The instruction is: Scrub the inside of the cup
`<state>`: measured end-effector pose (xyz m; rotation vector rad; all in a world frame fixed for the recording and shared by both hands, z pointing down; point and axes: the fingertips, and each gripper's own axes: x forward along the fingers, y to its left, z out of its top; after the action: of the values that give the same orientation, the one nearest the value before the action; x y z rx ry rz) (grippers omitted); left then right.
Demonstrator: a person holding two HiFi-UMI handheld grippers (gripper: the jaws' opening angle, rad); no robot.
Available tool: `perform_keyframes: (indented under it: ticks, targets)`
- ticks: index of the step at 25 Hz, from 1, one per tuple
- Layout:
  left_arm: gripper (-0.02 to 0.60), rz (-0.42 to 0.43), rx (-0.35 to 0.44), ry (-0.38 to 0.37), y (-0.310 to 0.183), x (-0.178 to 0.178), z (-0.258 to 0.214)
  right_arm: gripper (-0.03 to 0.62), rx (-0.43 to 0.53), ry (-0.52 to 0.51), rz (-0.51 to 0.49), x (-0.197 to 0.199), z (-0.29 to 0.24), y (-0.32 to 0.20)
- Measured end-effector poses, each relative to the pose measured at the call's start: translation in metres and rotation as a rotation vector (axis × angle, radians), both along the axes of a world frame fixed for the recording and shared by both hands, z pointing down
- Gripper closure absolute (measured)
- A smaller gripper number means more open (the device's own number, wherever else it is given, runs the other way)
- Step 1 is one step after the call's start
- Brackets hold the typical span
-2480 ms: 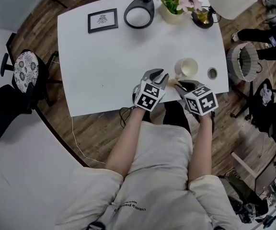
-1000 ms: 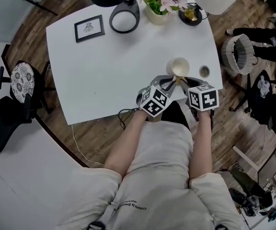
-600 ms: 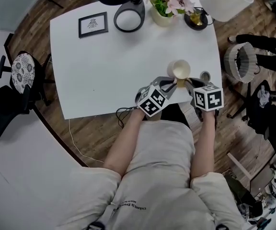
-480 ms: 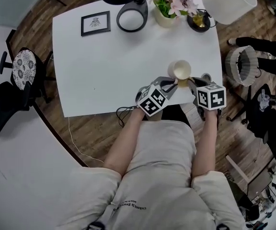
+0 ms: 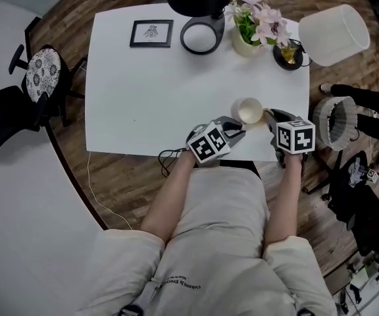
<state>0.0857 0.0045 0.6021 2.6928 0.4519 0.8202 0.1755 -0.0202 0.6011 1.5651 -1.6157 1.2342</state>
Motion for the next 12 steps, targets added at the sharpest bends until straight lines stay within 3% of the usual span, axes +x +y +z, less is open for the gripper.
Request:
perform_keyframes:
  ticks: [7,12]
  targets:
    - [0.54,-0.022,-0.008,-0.005,-0.005,0.0,0.0,0.505,0.058,0.011,-0.061,0.001,-0.01,-0.041]
    - [0.54,-0.034,-0.013,0.009,-0.005,-0.001,0.0,0.505,0.162,-0.036,-0.067,-0.012,-0.036,-0.069]
